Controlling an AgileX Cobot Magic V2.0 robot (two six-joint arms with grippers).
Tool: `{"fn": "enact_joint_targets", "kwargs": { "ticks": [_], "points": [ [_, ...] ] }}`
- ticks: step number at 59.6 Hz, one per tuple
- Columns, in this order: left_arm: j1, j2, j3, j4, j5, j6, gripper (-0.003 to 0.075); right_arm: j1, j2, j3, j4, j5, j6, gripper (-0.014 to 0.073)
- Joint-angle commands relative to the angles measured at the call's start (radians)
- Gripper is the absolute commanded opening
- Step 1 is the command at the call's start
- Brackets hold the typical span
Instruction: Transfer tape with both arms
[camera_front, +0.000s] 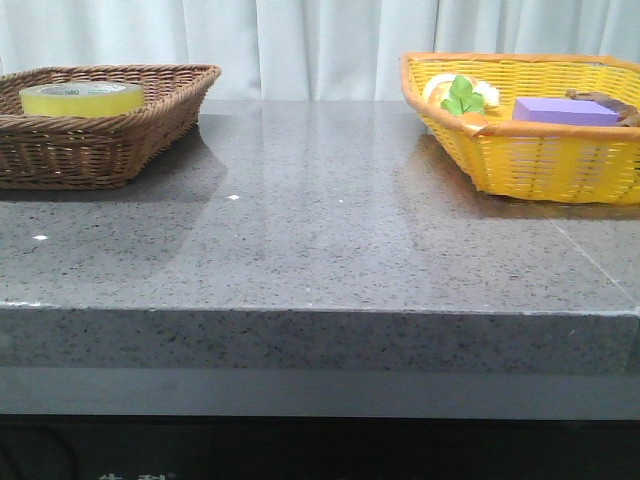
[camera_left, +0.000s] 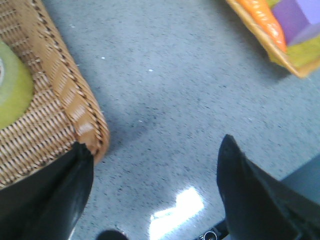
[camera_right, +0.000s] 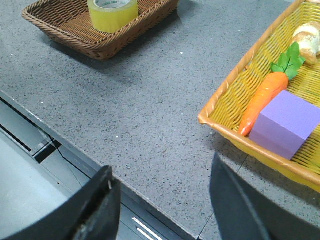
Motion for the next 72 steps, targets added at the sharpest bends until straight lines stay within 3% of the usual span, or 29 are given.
{"fn": "enact_joint_targets", "kwargs": {
  "ticks": [1,33,46,58,63,72],
  "points": [
    [-0.037,-0.125,0.084,-0.005,-0.127,-0.01,0.0512,-0.004,0.001,-0.025,0.004,-0.083,-0.008,0.0428],
    [-0.068,-0.619,0.694,0.0,-0.515,-0.008,0.0512,-0.004,0.001,-0.025,0.004,-0.083,-0.008,0.0428],
    [-0.068,-0.737,0.828,0.0,-0.604,-0.008,0.0512,-0.004,0.001,-0.025,0.004,-0.074,-0.008,0.0428],
    [-0.068,-0.742,0.85,0.0,-0.612,-0.008,0.0511,-0.004,0.001,-0.025,0.004,-0.072,-0.008,0.0423],
    [-0.068,-0.742,0.85,0.0,-0.613,-0.008,0.0487,-0.004,0.001,-0.025,0.004,-0.071,-0.008,0.0378],
    [-0.068,-0.742,0.85,0.0,-0.613,-0.008,0.0321,-0.004,0.001,-0.025,0.004,-0.068,-0.008,0.0183]
  ]
}}
